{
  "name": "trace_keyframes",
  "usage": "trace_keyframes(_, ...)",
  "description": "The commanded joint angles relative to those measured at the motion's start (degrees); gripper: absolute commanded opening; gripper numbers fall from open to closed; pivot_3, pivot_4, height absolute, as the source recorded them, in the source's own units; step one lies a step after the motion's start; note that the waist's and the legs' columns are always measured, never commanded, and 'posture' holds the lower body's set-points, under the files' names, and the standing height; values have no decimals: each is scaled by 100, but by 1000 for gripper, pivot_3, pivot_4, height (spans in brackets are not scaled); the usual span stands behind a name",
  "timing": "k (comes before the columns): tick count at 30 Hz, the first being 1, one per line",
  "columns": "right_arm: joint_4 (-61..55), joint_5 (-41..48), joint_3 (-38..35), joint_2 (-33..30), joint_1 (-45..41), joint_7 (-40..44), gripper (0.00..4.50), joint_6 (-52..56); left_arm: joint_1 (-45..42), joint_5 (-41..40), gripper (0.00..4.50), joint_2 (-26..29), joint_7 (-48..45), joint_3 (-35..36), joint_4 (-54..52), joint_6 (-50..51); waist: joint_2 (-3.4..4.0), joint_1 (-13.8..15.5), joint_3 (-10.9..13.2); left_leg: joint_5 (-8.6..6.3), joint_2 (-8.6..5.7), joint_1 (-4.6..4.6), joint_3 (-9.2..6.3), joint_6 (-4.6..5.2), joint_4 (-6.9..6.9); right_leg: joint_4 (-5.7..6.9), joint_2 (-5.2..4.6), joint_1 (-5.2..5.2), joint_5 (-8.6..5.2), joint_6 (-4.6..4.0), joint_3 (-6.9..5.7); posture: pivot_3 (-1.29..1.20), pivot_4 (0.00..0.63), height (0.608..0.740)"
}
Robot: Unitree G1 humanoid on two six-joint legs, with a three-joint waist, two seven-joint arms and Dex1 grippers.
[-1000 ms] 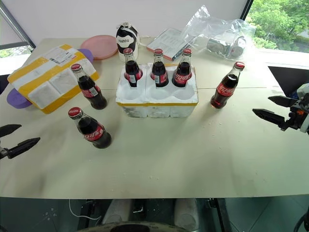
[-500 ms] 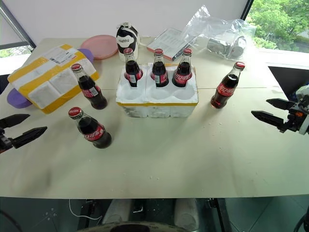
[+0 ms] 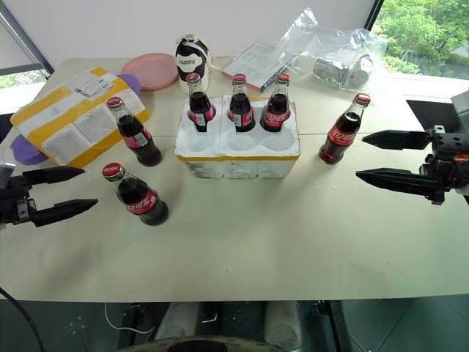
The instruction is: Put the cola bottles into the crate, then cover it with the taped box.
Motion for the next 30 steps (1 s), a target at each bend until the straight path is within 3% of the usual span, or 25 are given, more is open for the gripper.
trace_keyframes(1,-616,687,-144,-85,-180,-121,4500,389,-19,-27,4384,148,-291,-92,-127,-108,0,1,0,-1,0,0,0,1,0,-1,0,0,-7,-12,0,0,150,740)
trace_keyframes(6,-976,1021,-38,-33,-304,-346,4500,552,-84,569,4384,144,-513,-715,44,-792,-1,24,0,-2,-2,0,-1,1,0,-3,-2,-5,-8,-15,0,0,150,740)
trace_keyframes(13,-1001,1066,25,-92,-355,-534,4500,560,-885,984,4384,-286,-215,-1730,255,-1298,-3,20,0,-1,-4,-1,1,3,1,-2,-3,3,1,-6,1,0,150,740)
trace_keyframes(30,-1022,1444,-52,-51,-460,-1003,4500,747,-1673,1267,4384,-986,260,-2741,616,-1201,-9,29,1,1,-12,-1,0,5,6,7,0,7,6,4,0,0,150,740)
